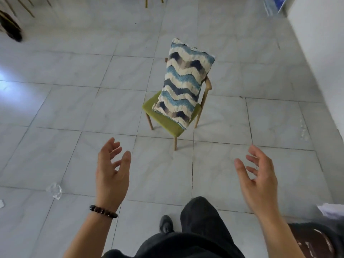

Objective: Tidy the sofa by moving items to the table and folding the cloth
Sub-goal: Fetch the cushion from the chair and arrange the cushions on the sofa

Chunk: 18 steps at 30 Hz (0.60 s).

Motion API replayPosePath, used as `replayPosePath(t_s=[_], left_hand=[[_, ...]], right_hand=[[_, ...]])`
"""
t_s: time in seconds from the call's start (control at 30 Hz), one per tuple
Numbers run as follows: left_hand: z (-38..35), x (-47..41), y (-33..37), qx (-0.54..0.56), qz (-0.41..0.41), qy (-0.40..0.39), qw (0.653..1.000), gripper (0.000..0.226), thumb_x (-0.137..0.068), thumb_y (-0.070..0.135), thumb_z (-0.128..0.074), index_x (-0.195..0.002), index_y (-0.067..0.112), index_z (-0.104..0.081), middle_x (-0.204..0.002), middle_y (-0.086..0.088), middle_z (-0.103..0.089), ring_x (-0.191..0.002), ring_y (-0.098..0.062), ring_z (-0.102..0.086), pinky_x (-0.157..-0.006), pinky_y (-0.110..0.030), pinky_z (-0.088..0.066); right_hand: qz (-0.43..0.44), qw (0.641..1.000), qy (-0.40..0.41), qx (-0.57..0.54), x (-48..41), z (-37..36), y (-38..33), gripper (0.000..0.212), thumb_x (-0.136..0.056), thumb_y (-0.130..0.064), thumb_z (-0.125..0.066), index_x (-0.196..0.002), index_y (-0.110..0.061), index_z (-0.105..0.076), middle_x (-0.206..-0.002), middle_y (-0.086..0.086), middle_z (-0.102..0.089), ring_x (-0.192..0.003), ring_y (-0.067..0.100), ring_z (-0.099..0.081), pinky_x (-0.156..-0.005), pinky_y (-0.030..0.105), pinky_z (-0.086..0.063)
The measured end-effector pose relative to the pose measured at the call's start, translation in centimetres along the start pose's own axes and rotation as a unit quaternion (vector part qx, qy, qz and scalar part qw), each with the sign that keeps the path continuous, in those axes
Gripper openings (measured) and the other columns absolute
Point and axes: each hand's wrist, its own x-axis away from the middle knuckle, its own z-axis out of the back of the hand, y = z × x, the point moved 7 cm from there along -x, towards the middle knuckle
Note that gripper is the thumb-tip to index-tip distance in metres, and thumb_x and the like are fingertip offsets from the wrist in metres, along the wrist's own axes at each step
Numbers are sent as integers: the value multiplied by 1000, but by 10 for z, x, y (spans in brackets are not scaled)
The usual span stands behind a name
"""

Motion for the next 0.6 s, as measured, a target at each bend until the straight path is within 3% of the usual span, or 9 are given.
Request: replayPosePath(t_s=[0.33,0.47,0.6], left_hand=[[-177,-231,5,-53,23,-45,997,48,-95,14,-57,-140,16,-40,-131,1,-53,-119,-11,-54,-82,-14,-42],[-230,-316,23,-57,34,-52,996,46,-95,14,-56,-139,15,-41,-131,0,-54,-117,-11,-55,-82,-15,-43],[-281,-393,17,-37,57,-44,997,41,-97,12,-54,-136,12,-44,-127,-4,-56,-114,-13,-57,-81,-16,-46]], right_hand=[[-55,998,-29,-22,-262,-122,41,59,-91,-38,-60,-143,-20,-39,-136,-5,-49,-118,8,-52,-95,32,-50],[-61,996,-61,-5,-361,-157,36,58,-92,-37,-60,-143,-21,-39,-137,-6,-48,-116,7,-52,-92,27,-49],[-82,994,-74,-8,-440,-196,46,58,-93,-36,-61,-144,-22,-38,-135,-9,-47,-116,8,-53,-91,31,-51]])
